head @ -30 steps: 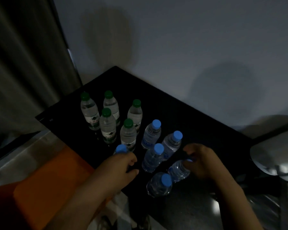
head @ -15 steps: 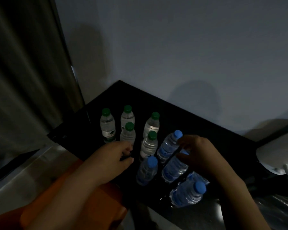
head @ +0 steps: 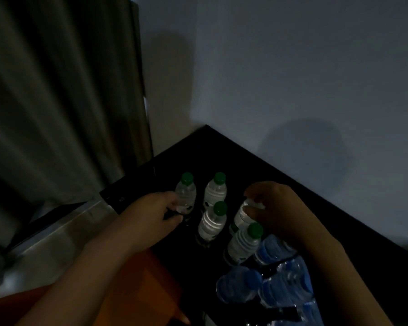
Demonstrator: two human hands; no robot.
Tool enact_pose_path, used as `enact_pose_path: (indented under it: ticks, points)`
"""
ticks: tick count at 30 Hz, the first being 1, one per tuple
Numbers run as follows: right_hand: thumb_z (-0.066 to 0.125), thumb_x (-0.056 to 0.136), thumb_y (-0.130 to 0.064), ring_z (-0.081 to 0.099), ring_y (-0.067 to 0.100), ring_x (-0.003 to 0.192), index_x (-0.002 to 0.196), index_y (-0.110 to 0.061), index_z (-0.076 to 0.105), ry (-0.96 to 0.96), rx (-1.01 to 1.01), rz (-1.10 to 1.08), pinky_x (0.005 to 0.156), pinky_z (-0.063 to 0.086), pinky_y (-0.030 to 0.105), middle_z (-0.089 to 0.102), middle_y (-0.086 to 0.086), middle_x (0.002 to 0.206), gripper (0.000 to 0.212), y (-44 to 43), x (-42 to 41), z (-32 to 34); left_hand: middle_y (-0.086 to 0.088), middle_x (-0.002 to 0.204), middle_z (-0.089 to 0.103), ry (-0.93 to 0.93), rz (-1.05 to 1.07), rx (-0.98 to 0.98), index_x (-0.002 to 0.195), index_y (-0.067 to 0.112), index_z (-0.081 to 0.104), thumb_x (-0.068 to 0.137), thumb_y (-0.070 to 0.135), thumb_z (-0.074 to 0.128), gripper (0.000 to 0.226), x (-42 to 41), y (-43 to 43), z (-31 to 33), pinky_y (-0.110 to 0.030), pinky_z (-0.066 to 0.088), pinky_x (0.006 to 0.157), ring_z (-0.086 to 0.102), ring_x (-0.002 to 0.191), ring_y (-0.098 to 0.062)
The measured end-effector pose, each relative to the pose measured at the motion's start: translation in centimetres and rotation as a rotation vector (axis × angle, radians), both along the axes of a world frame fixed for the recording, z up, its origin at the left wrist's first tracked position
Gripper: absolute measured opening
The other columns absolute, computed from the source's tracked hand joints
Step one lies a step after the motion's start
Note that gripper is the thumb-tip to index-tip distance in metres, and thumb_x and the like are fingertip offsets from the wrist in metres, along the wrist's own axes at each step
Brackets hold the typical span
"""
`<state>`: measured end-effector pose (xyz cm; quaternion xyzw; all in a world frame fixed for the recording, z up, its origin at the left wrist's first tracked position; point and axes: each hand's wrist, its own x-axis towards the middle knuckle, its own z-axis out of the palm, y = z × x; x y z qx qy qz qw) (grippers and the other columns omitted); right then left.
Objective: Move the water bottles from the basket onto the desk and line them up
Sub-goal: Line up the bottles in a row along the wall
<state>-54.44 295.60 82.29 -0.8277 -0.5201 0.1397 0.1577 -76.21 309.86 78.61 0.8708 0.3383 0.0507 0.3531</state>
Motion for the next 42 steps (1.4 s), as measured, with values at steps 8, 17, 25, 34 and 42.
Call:
enact_pose_path:
  ticks: [8,17,25,34,42]
  points:
    - [0.067,0.086,-0.02,0.054,0.009,0.103,0.124,-0.013,0.059,0.138,0.036,0.094,0.085,0.037,0.011,0.06,0.002,0.12,0.039,7.6,4.6,-3.2,0.001,0.117,0.06,0.065,0.089,0.085,0.119,0.019,0.055,0.087,0.03,0.065,0.036,4.5,5.3,-2.1,-0.027,0.047,0.092,0.058,0.104,-0.011]
    - [0.066,0.086,-0.025,0.058,0.022,0.105,0.122,-0.013,0.057,0.135,-0.118,0.168,0.086,0.048,0.03,0.057,0.005,0.117,0.039,11.7,6.2,-7.0,-0.003,0.125,0.055,0.178,0.117,0.063,0.129,0.018,0.047,0.082,0.037,0.068,0.054,9.1,8.4,-5.4,-0.03,0.047,0.093,0.057,0.109,-0.017]
    - [0.071,0.081,-0.027,0.056,0.023,0.094,0.096,-0.004,0.057,0.031,-0.061,0.177,0.068,0.04,0.026,0.057,0.009,0.096,0.031,12.2,5.1,-8.7,0.002,0.099,0.047,0.177,-0.026,0.152,0.103,0.018,0.061,0.076,0.038,0.073,0.036,9.8,9.8,-5.9,-0.027,0.046,0.078,0.056,0.092,-0.017]
    - [0.071,0.078,-0.013,0.053,0.028,0.082,0.086,0.005,0.059,0.064,-0.019,0.117,0.067,0.04,0.032,0.055,0.016,0.088,0.023,12.9,6.7,-8.2,0.0,0.088,0.049,0.053,-0.142,0.137,0.083,0.009,0.065,0.07,0.02,0.075,0.02,11.8,12.0,-5.6,-0.03,0.048,0.073,0.056,0.077,-0.015]
    - [0.069,0.076,-0.015,0.053,0.015,0.072,0.08,-0.001,0.061,0.062,0.046,0.007,0.064,0.047,0.036,0.058,0.01,0.081,0.017,14.3,11.2,-5.0,-0.002,0.093,0.052,0.047,-0.224,0.168,0.089,0.012,0.067,0.067,0.02,0.078,0.026,17.9,16.3,-4.0,-0.037,0.051,0.077,0.058,0.081,-0.019]
